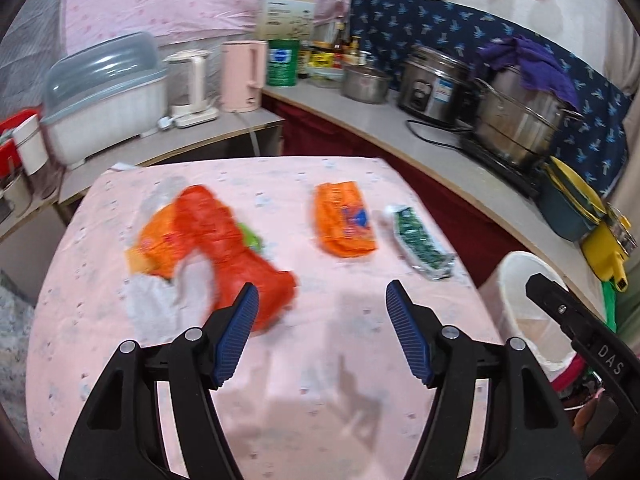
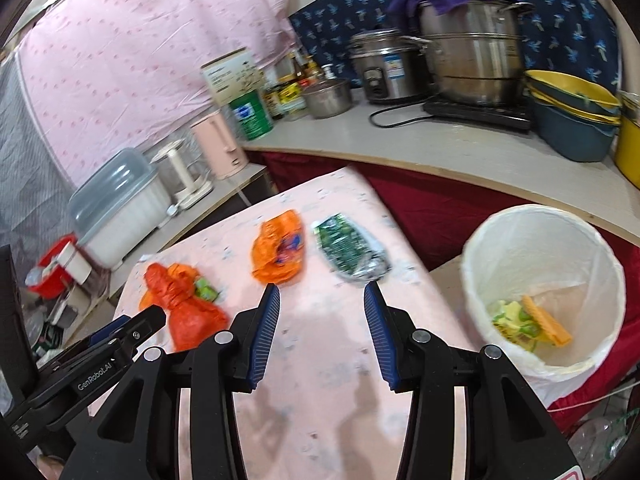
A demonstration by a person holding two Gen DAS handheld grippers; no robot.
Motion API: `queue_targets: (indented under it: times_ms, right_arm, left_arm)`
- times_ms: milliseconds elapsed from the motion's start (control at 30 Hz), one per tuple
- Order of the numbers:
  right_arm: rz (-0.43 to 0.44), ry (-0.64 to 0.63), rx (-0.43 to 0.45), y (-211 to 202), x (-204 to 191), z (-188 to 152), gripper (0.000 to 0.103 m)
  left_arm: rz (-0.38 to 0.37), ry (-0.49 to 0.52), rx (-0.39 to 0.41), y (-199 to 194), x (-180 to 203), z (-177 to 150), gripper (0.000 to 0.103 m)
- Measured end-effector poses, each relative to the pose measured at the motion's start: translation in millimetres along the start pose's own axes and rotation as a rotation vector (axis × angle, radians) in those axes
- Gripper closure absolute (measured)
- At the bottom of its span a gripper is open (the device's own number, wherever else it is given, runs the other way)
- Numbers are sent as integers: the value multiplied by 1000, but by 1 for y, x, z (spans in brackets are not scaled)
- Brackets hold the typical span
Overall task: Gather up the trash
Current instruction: 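Move both grippers back toward the red plastic bag and white tissue, then grasp the red plastic bag with the right gripper while the left gripper grasps the white tissue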
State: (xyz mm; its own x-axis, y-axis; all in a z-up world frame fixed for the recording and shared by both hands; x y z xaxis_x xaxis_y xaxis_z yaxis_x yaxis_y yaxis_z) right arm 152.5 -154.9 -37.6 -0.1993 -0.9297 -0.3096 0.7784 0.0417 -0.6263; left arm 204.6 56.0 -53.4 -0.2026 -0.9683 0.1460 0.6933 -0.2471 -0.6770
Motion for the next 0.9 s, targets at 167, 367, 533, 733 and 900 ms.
queue_targets:
  times_ms: [167, 367, 533, 733, 900]
  right_arm:
    - [44, -66, -43, 18, -50, -15, 54]
    - [85, -134, -100, 40, -97, -34, 53]
    - [103, -174, -136, 59, -126, -47, 46]
    - [103, -210, -175, 84, -150, -59, 37]
    - [90, -231, -205, 108, -163, -65, 33]
  left_arm:
    - [58, -62, -16, -2, -52, -8, 37]
    - [113, -118, -33, -3, -97, -18, 30]
    - [142, -146, -45, 1, -126, -25, 25]
    - [145, -181, -76, 14, -151, -31, 22]
    - [129, -206, -104, 29, -164, -36, 17]
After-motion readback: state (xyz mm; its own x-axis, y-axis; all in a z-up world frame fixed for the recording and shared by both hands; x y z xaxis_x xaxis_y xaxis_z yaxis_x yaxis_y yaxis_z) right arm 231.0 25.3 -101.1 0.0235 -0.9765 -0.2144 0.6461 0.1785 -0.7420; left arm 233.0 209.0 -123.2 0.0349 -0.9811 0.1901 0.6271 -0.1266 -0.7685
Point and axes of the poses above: each gripper's, at about its wrist camera, not at the fingertips, and y roughly the way its jaws point, x to its right, z to its top, the point moved 7 cm from there along y, roughly the way its jaws point, and after that the axes turned 1 degree about y, right-handed, at the moved point
